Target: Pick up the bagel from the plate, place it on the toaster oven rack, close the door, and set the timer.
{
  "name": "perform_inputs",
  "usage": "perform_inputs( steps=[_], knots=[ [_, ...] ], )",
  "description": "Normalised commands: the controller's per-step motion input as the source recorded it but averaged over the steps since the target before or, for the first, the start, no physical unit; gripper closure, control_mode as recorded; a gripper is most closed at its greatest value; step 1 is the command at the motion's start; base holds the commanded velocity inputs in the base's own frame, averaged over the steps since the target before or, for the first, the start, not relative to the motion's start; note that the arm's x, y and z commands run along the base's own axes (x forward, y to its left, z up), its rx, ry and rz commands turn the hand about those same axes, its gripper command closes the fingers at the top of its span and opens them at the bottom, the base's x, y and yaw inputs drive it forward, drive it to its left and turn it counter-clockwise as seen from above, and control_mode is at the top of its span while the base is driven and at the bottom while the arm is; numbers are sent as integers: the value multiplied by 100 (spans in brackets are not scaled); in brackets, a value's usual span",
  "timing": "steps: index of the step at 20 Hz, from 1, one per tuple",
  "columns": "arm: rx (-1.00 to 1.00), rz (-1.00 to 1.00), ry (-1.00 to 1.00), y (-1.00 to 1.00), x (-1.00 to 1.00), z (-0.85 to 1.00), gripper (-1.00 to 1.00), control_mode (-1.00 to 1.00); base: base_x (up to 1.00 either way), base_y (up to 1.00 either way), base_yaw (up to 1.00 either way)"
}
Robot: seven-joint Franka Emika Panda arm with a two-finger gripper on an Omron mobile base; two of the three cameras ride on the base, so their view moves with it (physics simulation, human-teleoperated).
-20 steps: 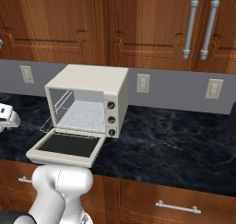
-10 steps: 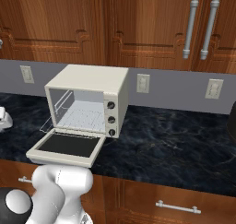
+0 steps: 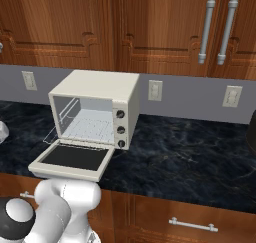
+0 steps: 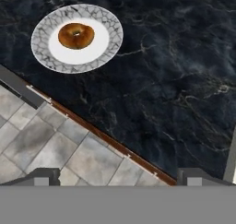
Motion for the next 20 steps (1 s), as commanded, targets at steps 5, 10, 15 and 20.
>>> perform_inputs(
  steps=[5,10,15,20],
  knots=[
    [10,0,-1,5,0,-3,-100,-100,0,0,0],
    [11,3,0,17,2,-5,-100,-100,0,0,0],
    [4,7,0,34,6,0,-100,-100,0,0,0],
    [0,13,0,35,6,-1,-100,-100,0,0,0]
  ],
)
